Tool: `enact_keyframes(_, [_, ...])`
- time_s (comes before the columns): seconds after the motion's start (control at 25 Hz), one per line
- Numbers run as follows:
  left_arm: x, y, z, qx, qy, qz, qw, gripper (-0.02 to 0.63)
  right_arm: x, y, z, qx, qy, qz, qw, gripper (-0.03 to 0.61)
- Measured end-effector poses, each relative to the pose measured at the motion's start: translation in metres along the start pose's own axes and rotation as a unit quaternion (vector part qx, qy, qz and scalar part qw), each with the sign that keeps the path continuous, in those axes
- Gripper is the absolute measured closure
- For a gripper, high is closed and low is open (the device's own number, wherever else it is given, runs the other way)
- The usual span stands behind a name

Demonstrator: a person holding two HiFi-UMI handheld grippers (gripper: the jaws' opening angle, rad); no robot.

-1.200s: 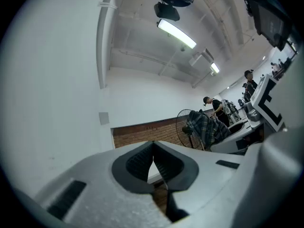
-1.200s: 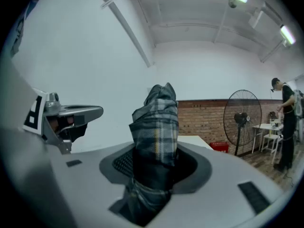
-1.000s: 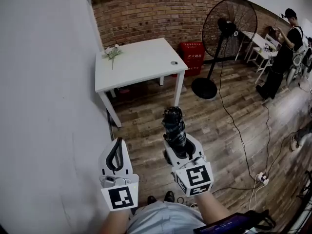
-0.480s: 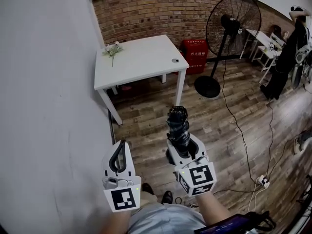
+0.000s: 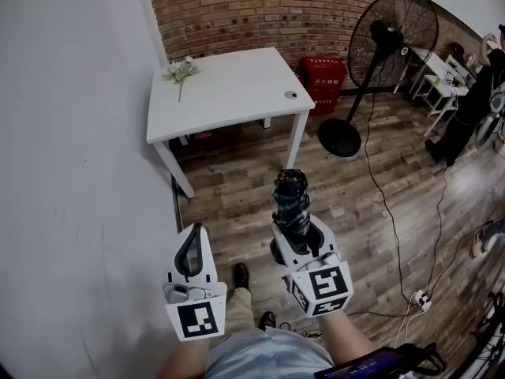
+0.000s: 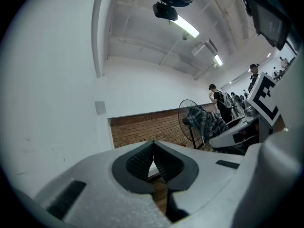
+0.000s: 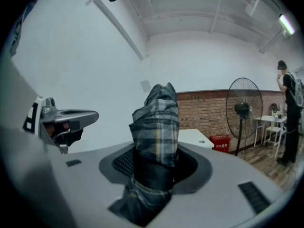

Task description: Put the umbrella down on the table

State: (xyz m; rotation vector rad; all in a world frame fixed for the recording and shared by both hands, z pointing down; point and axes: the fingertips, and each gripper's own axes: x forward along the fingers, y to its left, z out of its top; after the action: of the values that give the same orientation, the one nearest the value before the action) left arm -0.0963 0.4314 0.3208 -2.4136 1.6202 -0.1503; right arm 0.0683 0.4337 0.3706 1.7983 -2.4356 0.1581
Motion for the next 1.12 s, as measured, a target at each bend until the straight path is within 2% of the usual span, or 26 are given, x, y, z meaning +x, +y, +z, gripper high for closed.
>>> enact_keyframes(0.28, [0.083,0.043,-0.027,0.007,0.015,-0.003,0.9999,0.604,0.093,-0.015,0.004,0.001,0.006,0.002,1.000,0.383])
enact_keyframes(0.68, [0.187,0.117,-0.032,0.014,-0.004,-0.001,0.9999,0.604,0.214,-0.029,0.041,-0.009,-0.005,-0.007,1.000,0.382])
enact_keyframes(1.12, [0.253,0.159,-0.015,0.009,-0.041,-0.001,0.9991,0.604,0.275,-0.043,0.090,-0.029,-0.043,-0.023,0.998,0.382])
